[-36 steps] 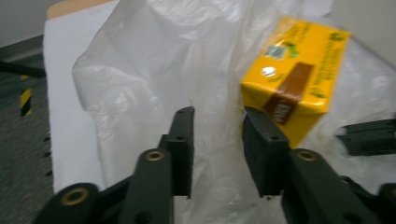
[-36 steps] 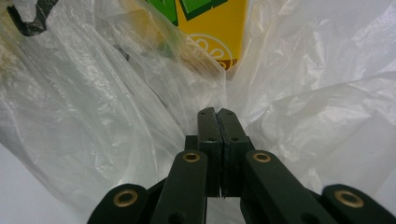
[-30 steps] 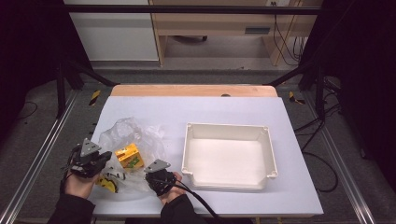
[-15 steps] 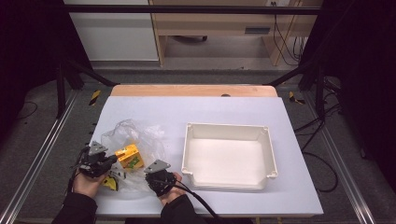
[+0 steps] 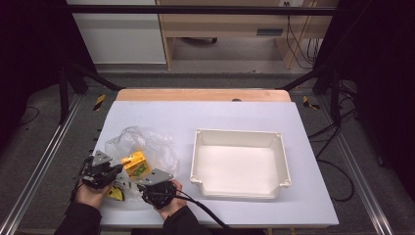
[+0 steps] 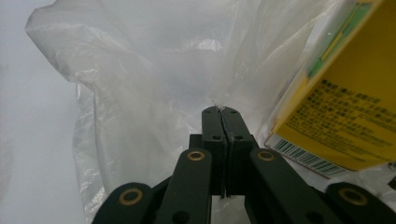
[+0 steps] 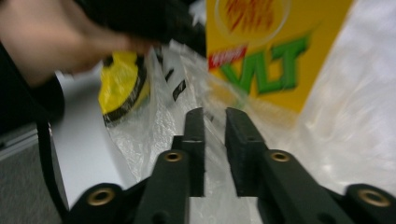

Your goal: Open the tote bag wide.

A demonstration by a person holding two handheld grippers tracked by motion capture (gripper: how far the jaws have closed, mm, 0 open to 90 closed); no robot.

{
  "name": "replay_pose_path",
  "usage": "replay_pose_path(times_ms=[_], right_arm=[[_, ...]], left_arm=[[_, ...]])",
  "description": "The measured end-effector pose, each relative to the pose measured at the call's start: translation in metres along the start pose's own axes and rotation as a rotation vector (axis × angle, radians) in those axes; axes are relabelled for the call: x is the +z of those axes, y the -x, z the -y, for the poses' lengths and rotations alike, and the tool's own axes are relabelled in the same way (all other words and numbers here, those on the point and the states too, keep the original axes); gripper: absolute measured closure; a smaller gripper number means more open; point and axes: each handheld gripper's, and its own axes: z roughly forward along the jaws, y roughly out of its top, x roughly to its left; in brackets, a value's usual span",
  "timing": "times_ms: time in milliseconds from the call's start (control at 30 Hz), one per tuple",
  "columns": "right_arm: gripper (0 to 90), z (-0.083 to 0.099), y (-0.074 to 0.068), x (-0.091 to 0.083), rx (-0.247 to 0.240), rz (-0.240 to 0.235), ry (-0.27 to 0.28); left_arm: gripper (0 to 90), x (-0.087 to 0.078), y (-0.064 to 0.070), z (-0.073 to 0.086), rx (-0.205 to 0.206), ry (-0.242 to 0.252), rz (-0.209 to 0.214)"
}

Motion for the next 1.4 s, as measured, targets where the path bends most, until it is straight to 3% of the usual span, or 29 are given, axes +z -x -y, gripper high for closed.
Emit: replay_pose_path(times_ms=[67,100,233,467,633,733,800,833,933,967,1000,1033,1200,1400], right_arm=[[83.6,0.003,-0.001,0.005,0.000,-0.001,-0.028],[89.5,0.011,-0.001,0.014,0.000,0.001,-0.091],[90.0,0.018,0.001,0.017,0.009,-0.003,-0.137],[89.6,0.021,0.003,0.017,0.026,-0.022,-0.143],[81.7,0.019,0.002,0.011,0.012,-0.024,-0.111],[80.3,0.015,0.003,0.002,0.008,-0.016,-0.067],[81.0,0.013,0.006,-0.005,0.008,-0.005,-0.046],[82.0,0.012,0.008,-0.006,0.014,0.002,-0.048],[85.4,0.013,0.011,-0.006,0.018,0.012,-0.060],[88.3,0.016,0.013,-0.002,0.028,0.018,-0.080],[88.3,0.016,0.013,-0.002,0.028,0.018,-0.080],[88.5,0.019,0.012,0.003,0.030,0.024,-0.104],[85.5,0.020,0.012,0.006,0.029,0.020,-0.109],[76.9,0.017,0.012,-0.001,0.019,0.012,-0.053]], left_arm=[[88.8,0.000,0.000,0.000,0.000,0.002,0.000],[88.8,0.000,0.000,0.001,0.000,0.002,0.001],[87.7,0.003,-0.001,0.002,-0.005,-0.010,-0.010],[83.4,0.007,0.000,0.005,-0.001,-0.026,-0.024],[76.2,0.006,-0.001,0.006,0.008,-0.008,-0.015],[65.8,-0.001,-0.003,0.005,-0.022,0.028,0.000],[61.3,-0.012,-0.005,0.003,-0.059,0.087,0.013],[59.5,-0.012,-0.005,0.003,-0.059,0.087,0.013],[56.8,-0.027,-0.007,0.000,-0.092,0.165,0.031],[56.9,-0.036,-0.008,-0.003,-0.119,0.213,0.028],[56.8,-0.036,-0.008,-0.003,-0.119,0.213,0.028],[56.8,-0.042,-0.008,-0.005,-0.131,0.245,0.045],[56.8,-0.068,-0.006,-0.014,-0.125,0.357,0.044],[56.8,-0.081,0.000,-0.020,-0.097,0.395,0.058]])
